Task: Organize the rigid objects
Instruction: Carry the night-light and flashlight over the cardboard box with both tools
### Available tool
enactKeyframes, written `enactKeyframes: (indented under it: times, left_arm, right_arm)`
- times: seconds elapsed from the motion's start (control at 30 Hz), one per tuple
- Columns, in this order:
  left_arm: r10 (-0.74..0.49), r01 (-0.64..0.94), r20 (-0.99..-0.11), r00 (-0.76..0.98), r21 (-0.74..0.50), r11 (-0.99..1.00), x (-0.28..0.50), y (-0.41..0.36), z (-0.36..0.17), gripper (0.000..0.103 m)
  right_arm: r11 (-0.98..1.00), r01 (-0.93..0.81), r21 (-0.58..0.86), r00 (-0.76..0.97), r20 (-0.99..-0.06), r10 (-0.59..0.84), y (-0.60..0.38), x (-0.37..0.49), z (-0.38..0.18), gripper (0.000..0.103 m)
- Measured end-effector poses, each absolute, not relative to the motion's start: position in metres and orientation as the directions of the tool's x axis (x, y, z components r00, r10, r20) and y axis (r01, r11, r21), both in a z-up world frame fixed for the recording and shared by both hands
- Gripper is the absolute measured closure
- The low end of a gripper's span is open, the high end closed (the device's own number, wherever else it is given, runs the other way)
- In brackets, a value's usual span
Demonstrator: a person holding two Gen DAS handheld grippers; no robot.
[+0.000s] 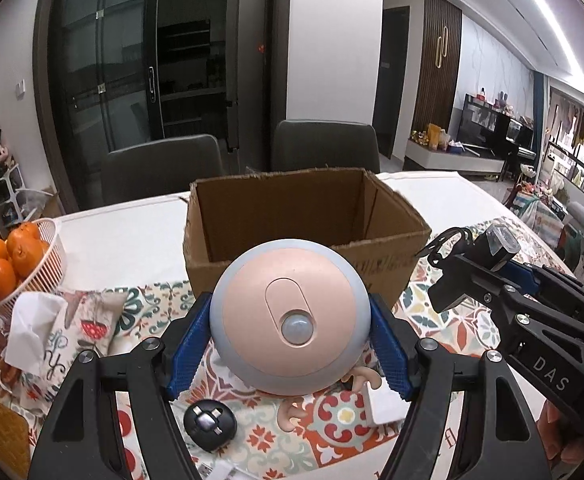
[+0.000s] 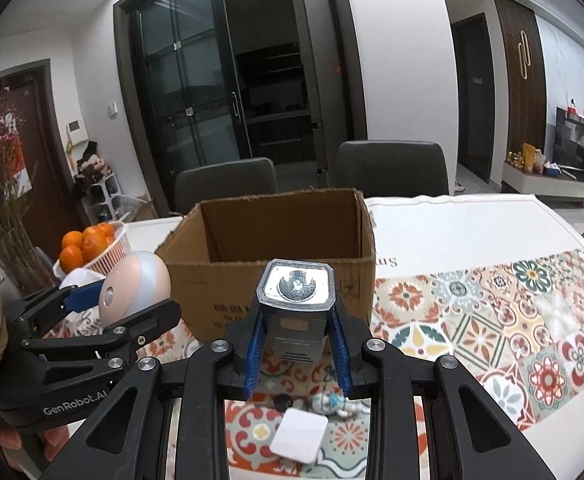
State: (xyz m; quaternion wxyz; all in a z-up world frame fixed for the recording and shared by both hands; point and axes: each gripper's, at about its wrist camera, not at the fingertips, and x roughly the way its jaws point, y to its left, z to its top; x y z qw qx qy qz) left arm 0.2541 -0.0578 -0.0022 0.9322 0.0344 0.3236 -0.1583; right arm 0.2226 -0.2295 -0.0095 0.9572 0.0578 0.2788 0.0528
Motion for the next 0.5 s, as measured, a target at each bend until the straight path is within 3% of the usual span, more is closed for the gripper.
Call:
enactKeyframes:
  times: [0.5]
  left_arm:
    - [-0.271,0.307,-0.577,0.77,-0.037,0.951,0.28,-0.058,0.028,0.029]
  right_arm:
    - [0.988,-0.102,0.115,0.865,-0.48,0.145,-0.224,0.246,0.022,0.073]
